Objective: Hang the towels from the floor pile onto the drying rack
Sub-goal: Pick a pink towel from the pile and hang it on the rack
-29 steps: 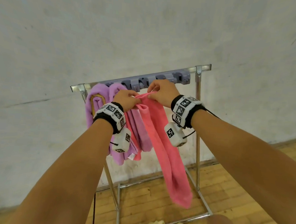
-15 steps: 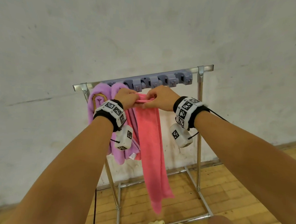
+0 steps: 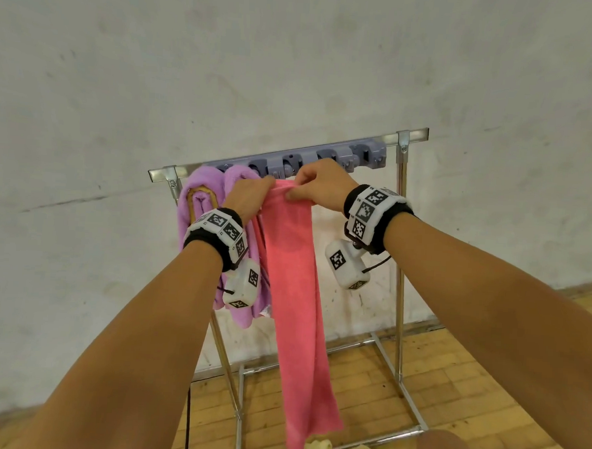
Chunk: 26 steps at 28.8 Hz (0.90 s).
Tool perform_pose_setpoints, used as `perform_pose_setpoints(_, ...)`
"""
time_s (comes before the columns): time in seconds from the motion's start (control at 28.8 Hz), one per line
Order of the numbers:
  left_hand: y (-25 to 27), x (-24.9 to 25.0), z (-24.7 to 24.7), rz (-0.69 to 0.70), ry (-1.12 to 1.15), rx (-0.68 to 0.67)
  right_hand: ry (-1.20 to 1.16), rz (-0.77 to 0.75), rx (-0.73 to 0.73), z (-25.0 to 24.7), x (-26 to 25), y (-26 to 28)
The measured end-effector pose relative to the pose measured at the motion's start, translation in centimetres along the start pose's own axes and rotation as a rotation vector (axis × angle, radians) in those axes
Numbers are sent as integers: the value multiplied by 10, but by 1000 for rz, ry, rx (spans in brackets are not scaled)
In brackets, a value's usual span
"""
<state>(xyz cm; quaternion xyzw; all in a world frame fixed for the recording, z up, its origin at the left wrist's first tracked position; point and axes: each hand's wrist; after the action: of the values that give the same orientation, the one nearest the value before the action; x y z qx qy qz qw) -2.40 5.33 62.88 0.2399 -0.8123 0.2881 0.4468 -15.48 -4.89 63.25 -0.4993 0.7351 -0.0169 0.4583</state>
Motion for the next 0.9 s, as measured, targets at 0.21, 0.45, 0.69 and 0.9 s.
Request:
perform_pose_setpoints(0.21, 7, 0, 7, -13, 321, -173, -344, 62, 104, -1, 4, -2)
perform_pose_setpoints(0.45, 3, 12, 10, 74, 400, -140, -597, 215, 28, -5, 21, 11)
perform_pose_setpoints(0.69, -2, 13, 8, 81, 517, -97, -652, 224, -10, -5, 35, 20)
perform_pose_setpoints(0.9, 5, 0, 20, -27, 377, -262, -714, 184, 154, -11, 32, 13)
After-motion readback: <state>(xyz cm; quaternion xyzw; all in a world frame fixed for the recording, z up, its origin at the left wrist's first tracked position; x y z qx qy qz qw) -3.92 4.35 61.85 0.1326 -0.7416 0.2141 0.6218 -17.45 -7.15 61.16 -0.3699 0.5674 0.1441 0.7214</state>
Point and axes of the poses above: each hand's wrist, its own y-axis away from the middle knuckle, its own z-axis out of the palm, x = y × z, and after that the axes turned 2 degrees about -z, right-handed
